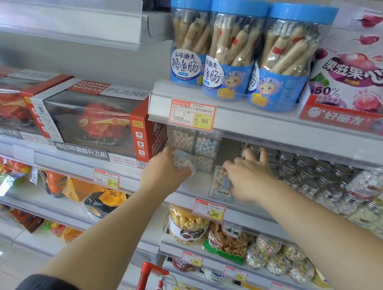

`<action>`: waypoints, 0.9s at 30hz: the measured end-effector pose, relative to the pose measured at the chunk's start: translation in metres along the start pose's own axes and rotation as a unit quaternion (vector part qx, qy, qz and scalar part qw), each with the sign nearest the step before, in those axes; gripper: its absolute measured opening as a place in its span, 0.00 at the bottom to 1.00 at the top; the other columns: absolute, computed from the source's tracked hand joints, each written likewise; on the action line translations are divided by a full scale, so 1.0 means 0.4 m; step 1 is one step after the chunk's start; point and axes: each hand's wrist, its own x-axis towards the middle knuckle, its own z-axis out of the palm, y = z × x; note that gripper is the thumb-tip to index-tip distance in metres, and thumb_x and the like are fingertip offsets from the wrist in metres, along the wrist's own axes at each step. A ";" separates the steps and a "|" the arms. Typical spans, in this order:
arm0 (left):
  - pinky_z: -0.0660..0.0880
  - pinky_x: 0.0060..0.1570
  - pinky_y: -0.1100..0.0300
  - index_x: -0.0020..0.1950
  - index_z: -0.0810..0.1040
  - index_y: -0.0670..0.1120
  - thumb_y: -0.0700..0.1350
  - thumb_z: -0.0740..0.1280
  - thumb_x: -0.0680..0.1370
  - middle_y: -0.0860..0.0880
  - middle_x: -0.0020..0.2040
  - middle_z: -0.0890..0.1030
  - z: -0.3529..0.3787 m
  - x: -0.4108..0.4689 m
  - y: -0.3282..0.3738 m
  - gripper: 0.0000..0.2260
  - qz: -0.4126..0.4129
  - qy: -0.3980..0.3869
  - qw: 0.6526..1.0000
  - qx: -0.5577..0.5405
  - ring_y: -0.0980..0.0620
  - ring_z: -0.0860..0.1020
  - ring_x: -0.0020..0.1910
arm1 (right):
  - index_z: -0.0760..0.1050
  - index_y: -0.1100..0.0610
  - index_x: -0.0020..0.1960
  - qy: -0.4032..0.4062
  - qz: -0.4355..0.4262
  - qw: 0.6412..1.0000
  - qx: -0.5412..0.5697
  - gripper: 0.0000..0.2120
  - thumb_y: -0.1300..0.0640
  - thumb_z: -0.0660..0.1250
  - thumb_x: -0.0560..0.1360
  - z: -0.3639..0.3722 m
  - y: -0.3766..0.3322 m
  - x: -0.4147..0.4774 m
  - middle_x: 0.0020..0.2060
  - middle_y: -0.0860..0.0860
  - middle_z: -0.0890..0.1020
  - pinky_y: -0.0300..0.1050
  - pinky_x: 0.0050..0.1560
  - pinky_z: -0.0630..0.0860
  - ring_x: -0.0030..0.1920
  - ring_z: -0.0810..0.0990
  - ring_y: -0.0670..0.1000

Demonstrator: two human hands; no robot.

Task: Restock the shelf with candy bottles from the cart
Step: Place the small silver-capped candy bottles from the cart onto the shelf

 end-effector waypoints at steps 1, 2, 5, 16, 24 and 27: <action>0.78 0.52 0.51 0.75 0.64 0.52 0.58 0.67 0.73 0.54 0.67 0.76 -0.006 -0.009 -0.002 0.32 0.005 0.027 0.999 -0.044 0.48 0.78 0.57 | 0.68 0.51 0.68 0.000 0.001 1.000 0.008 0.21 0.57 0.66 0.75 -0.001 0.001 -0.002 0.61 0.53 0.75 0.70 0.72 0.46 0.71 0.60 0.57; 0.77 0.51 0.52 0.74 0.65 0.53 0.57 0.68 0.73 0.55 0.67 0.76 -0.014 -0.021 -0.002 0.31 0.013 0.051 0.995 -0.087 0.50 0.78 0.55 | 0.68 0.51 0.68 0.004 0.000 1.000 0.021 0.22 0.56 0.67 0.75 -0.002 0.002 -0.004 0.63 0.52 0.74 0.70 0.72 0.47 0.71 0.60 0.57; 0.73 0.49 0.61 0.74 0.65 0.54 0.52 0.70 0.75 0.59 0.64 0.74 -0.022 -0.051 -0.013 0.28 0.026 0.038 0.967 -0.251 0.62 0.76 0.51 | 0.69 0.49 0.70 0.065 -0.014 0.995 0.074 0.24 0.48 0.68 0.76 -0.010 0.003 -0.012 0.68 0.49 0.72 0.62 0.69 0.55 0.71 0.61 0.55; 0.79 0.57 0.50 0.71 0.71 0.42 0.45 0.58 0.79 0.37 0.65 0.78 -0.015 -0.087 -0.025 0.20 -0.154 -0.220 0.657 -0.705 0.41 0.80 0.59 | 0.66 0.47 0.75 -0.007 -0.077 0.826 0.558 0.26 0.48 0.67 0.79 -0.048 -0.038 0.004 0.67 0.48 0.74 0.52 0.60 0.78 0.57 0.81 0.49; 0.81 0.48 0.57 0.67 0.76 0.40 0.53 0.55 0.80 0.37 0.63 0.78 -0.005 -0.090 -0.012 0.23 -0.209 -0.256 0.630 -0.703 0.47 0.83 0.46 | 0.67 0.46 0.74 -0.005 -0.097 0.826 0.556 0.34 0.52 0.76 0.72 -0.064 -0.038 0.012 0.67 0.46 0.74 0.45 0.60 0.77 0.49 0.82 0.44; 0.82 0.41 0.55 0.70 0.73 0.44 0.60 0.57 0.81 0.37 0.66 0.77 -0.008 -0.090 -0.008 0.25 -0.205 -0.251 0.669 -0.669 0.45 0.84 0.48 | 0.69 0.48 0.73 0.047 -0.054 0.838 0.540 0.35 0.48 0.77 0.69 -0.053 -0.046 0.019 0.65 0.44 0.74 0.42 0.60 0.72 0.57 0.78 0.44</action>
